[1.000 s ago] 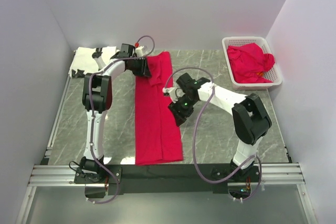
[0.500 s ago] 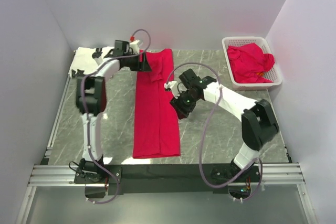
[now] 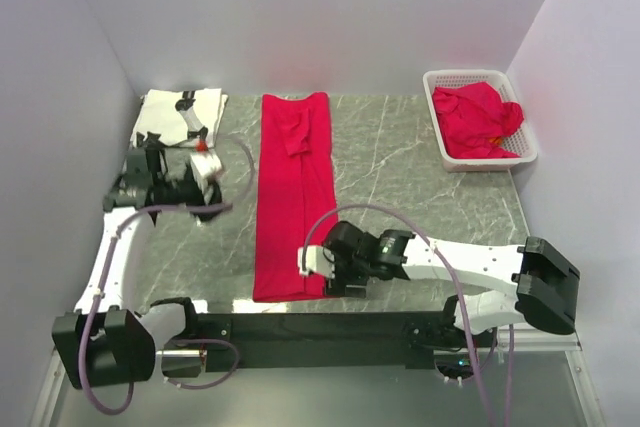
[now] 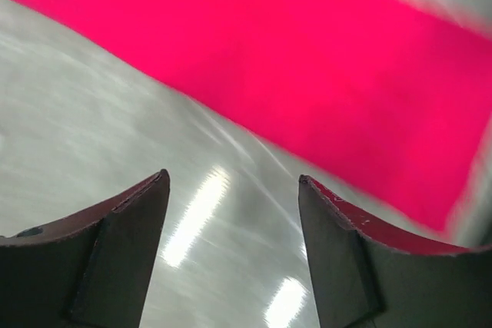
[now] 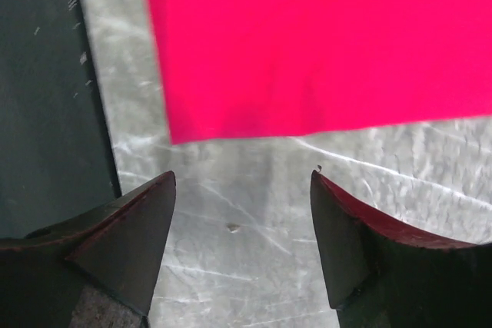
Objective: Fold and stack the t-shirts
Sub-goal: Fold the tshirt
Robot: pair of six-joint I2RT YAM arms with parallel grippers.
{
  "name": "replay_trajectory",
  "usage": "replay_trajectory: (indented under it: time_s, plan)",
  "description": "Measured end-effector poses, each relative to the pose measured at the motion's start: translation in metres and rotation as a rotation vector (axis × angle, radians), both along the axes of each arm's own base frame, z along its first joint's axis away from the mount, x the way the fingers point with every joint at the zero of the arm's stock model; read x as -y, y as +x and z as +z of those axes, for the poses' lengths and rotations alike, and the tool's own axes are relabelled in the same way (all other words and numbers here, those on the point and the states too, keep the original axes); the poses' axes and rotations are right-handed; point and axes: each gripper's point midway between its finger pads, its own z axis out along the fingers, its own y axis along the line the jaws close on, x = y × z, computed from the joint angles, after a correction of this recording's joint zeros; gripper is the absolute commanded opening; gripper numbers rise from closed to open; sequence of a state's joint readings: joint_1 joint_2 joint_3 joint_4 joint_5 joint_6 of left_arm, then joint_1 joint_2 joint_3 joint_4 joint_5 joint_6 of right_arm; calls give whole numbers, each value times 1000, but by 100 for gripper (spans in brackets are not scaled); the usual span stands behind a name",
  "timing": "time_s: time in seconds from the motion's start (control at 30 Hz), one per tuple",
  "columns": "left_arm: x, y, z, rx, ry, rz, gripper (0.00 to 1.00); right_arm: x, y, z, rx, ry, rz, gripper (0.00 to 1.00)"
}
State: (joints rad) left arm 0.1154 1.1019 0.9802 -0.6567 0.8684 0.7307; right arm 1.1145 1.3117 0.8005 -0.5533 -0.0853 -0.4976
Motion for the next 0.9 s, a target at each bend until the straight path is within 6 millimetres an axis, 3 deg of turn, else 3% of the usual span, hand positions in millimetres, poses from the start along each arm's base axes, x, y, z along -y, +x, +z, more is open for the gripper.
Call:
replay_trajectory:
  time_s: [0.03, 0.1, 0.17, 0.3, 0.43, 0.63, 0.87, 0.9]
  plan:
    - [1, -26, -36, -60, 41, -50, 74, 0, -5, -3, 14, -6, 27, 73]
    - [1, -63, -75, -133, 84, -110, 74, -2, -14, -6, 29, -5, 77, 69]
    - [1, -91, -95, -132, 132, -159, 73, -6, -22, -7, 41, 12, 121, 68]
    - [0, -123, -106, -39, 228, -275, 72, -13, -36, -14, 70, 50, 192, 65]
    - [-1, -135, -117, -27, 266, -326, 71, -12, -47, -28, 85, 43, 245, 63]
    - [-1, -143, -129, -81, 268, -395, 71, -18, -42, -43, 111, 46, 245, 60]
    - [-4, -148, -131, -11, 335, -479, 70, -29, -37, -45, 125, 78, 226, 38]
    - [-4, -149, -131, 5, 345, -491, 70, -28, -35, -46, 120, 80, 219, 30]
